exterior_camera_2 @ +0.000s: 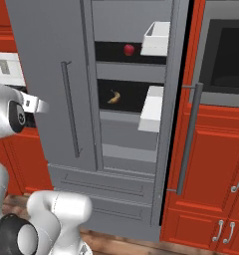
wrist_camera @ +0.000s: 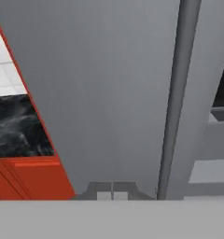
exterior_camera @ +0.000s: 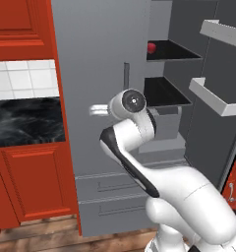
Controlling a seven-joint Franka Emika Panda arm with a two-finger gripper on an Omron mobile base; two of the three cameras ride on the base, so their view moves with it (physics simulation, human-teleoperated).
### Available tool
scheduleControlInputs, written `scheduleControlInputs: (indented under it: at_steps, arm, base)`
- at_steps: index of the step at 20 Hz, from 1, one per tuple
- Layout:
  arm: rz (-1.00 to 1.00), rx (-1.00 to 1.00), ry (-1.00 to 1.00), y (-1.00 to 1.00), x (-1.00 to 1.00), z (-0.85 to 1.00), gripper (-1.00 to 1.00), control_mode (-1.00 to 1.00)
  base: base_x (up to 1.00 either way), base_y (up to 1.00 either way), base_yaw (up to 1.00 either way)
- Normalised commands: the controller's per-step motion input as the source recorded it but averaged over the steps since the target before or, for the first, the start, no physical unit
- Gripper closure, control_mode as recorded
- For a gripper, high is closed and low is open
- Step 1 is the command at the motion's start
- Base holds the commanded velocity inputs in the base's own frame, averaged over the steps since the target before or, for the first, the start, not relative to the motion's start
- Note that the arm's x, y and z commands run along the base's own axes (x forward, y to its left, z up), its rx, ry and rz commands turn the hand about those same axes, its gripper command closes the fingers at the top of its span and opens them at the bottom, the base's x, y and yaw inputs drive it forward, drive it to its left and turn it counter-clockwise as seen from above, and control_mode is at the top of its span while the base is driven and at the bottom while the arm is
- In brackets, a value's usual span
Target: Retrieve the apple and banana from the fridge and place them into the bowl on the dining table.
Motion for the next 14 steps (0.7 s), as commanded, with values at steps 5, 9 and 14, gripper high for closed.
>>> scheduleControlInputs:
  at_steps: [5,9,14]
  arm:
    - [-0.53,0.39,0.00,-0.30,-0.07,0.11,1.00,-1.00]
    - [-0.40,0.70,0.12,-0.52,-0.41,0.00,1.00,-1.00]
    - [-0.02,0.79,0.12,-0.93,-0.26,0.00,1.00,-1.00]
  base:
    - [0.00,0.00,0.00]
    - [0.00,0.00,0.00]
    - [0.00,0.00,0.00]
